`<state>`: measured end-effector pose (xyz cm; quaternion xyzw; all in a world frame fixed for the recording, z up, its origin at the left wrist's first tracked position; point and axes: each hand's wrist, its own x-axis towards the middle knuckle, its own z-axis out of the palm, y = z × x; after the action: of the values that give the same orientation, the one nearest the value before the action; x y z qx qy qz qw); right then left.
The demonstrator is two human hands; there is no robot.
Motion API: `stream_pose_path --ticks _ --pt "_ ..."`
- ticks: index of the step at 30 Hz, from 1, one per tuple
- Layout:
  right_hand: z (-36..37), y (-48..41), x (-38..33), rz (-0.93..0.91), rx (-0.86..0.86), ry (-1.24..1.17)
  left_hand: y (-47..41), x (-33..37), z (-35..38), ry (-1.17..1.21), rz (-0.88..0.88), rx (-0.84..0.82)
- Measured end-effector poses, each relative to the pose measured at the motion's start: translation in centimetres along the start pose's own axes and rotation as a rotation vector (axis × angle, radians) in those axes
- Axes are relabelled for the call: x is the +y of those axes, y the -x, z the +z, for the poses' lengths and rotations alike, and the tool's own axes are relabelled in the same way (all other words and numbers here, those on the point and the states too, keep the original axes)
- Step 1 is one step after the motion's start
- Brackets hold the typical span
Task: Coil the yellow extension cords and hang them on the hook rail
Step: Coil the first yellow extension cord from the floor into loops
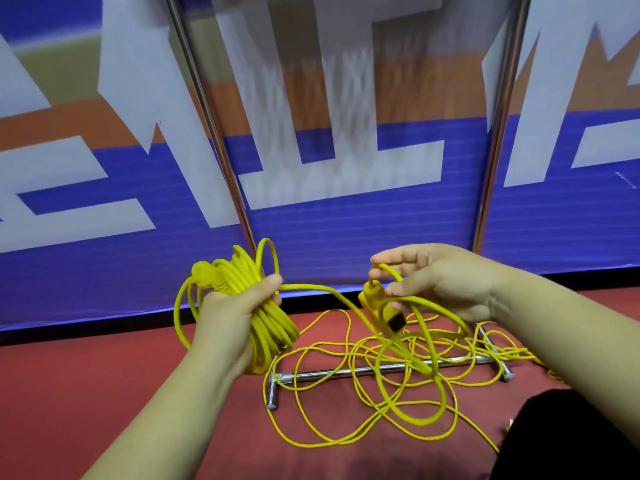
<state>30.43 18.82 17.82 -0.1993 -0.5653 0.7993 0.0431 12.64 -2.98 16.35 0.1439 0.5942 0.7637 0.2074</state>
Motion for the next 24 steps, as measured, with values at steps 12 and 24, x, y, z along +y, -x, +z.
stream_pose_path --ticks 12,24 --pt "2.8 -0.3 -2.2 -0.148 -0.015 -0.326 2.6 -2.6 5.1 -0.333 0.221 -0.110" --pt "1.1 0.7 -1.9 -0.073 0.009 0.424 1.3 -2.8 5.9 -0.309 0.156 0.016"
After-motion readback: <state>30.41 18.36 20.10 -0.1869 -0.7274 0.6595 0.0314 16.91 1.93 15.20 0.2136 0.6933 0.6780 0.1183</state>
